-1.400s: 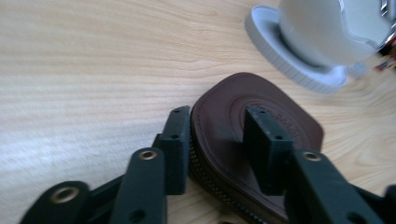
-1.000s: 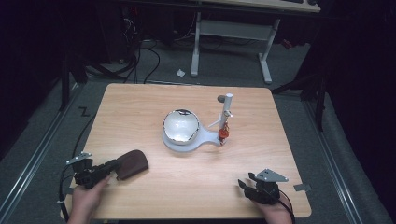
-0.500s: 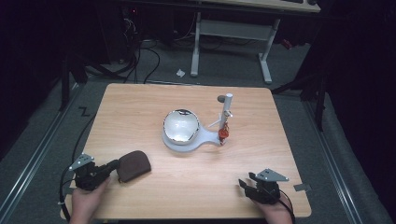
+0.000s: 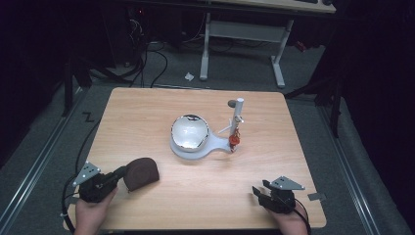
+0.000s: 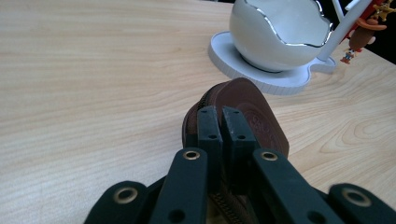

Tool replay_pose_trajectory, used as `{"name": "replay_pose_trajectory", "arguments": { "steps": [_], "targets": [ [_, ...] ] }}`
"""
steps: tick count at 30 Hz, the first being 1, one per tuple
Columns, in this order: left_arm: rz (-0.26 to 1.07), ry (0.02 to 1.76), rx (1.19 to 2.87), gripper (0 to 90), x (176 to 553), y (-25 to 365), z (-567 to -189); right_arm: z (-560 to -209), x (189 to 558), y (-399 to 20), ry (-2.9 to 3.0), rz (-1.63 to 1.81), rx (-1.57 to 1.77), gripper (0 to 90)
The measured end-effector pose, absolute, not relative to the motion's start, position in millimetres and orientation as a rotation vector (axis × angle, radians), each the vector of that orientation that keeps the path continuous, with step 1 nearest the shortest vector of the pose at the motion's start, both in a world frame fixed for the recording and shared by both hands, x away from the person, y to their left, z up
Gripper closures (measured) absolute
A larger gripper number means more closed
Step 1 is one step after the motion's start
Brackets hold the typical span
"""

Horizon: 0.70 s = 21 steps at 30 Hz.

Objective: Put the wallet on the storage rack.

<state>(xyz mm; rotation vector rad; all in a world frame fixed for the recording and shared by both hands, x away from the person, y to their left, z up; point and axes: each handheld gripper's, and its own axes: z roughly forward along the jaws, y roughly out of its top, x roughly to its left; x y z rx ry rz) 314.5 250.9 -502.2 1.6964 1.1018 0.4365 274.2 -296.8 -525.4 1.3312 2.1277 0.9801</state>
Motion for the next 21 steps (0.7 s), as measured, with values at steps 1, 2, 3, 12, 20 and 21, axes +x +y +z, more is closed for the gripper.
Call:
{"name": "replay_pose_trajectory", "arguments": {
  "steps": [1, 2, 3, 12, 20, 21],
  "targets": [
    [0.447, 1.095, 1.695, 87.4, 313.2, 249.6, -500.5, -525.1, 274.2, -297.1, 2.128, 0.982, 1.329, 49.6],
    [0.455, 1.090, 1.693, 87.4, 312.1, 248.5, -499.0, -525.1, 274.2, -297.1, 2.128, 0.982, 1.329, 49.6],
    [0.460, 1.085, 1.689, 87.4, 311.1, 247.6, -497.7, -524.4, 273.9, -297.5, 2.125, 0.983, 1.334, 49.8],
    [0.513, 1.042, 1.661, 87.4, 302.5, 243.5, -487.9, -523.3, 274.0, -298.4, 2.116, 0.993, 1.346, 50.1],
    [0.550, 1.007, 1.649, 87.4, 296.2, 237.8, -478.5, -522.3, 273.8, -298.6, 2.110, 1.001, 1.343, 50.8],
    [0.552, 1.003, 1.648, 87.5, 295.8, 236.5, -477.5, -522.4, 273.8, -298.7, 2.109, 1.004, 1.347, 50.9]
  ]
}}
